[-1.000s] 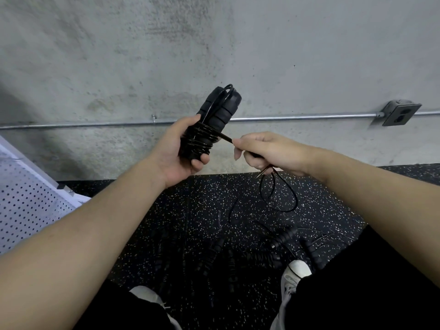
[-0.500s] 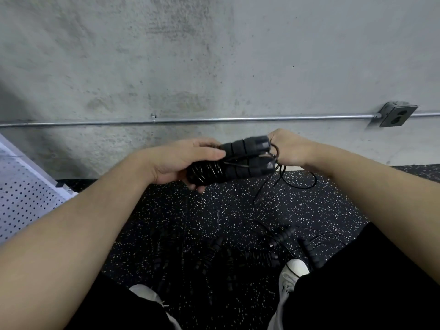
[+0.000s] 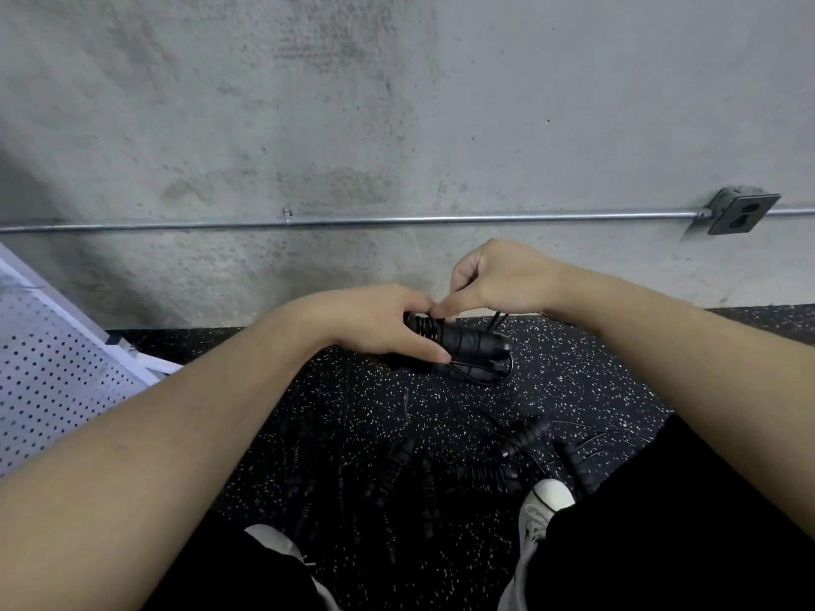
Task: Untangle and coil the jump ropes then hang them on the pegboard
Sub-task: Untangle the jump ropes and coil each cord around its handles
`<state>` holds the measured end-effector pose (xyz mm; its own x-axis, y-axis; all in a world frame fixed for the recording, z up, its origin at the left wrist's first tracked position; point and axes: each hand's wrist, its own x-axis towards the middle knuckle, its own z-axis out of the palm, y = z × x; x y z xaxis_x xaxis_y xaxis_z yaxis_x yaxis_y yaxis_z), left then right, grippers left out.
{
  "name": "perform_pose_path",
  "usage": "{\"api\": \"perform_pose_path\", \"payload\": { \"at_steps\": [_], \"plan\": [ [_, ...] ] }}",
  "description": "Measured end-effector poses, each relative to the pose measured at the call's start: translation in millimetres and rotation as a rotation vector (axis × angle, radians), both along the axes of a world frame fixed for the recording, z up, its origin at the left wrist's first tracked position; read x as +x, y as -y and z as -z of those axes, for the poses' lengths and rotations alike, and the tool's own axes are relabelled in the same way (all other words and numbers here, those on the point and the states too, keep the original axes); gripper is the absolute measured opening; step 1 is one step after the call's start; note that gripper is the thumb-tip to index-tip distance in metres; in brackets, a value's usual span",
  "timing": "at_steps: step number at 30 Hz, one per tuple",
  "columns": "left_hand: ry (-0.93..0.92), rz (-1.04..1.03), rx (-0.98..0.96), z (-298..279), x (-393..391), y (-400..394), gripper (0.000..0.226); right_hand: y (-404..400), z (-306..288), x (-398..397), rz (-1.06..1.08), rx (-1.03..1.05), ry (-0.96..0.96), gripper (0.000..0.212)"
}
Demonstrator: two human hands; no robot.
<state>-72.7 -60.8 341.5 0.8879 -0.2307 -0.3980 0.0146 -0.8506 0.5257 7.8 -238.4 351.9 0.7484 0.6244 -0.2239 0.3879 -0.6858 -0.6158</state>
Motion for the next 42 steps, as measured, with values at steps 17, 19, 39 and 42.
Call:
{"api": "perform_pose_path", "payload": {
  "at_steps": [17, 19, 39, 42],
  "plan": [
    [0.319, -0.467, -0.033, 36, 9, -17, 0.049, -1, 14, 11, -0.138, -0.175, -0.142, 0.010],
    [0.235, -0.557, -0.331, 36, 9, -19, 0.045, 1, 15, 12, -0.110, -0.091, -0.145, 0.013],
    [-0.007, -0.780, -0.895, 30, 13, -6, 0.011, 4, 10, 8, -0.013, 0.211, -0.311, 0.033],
    [-0.060, -0.794, -1.022, 25, 14, -5, 0.017, 3, 8, 7, 0.033, 0.239, -0.282, 0.036]
  ]
}}
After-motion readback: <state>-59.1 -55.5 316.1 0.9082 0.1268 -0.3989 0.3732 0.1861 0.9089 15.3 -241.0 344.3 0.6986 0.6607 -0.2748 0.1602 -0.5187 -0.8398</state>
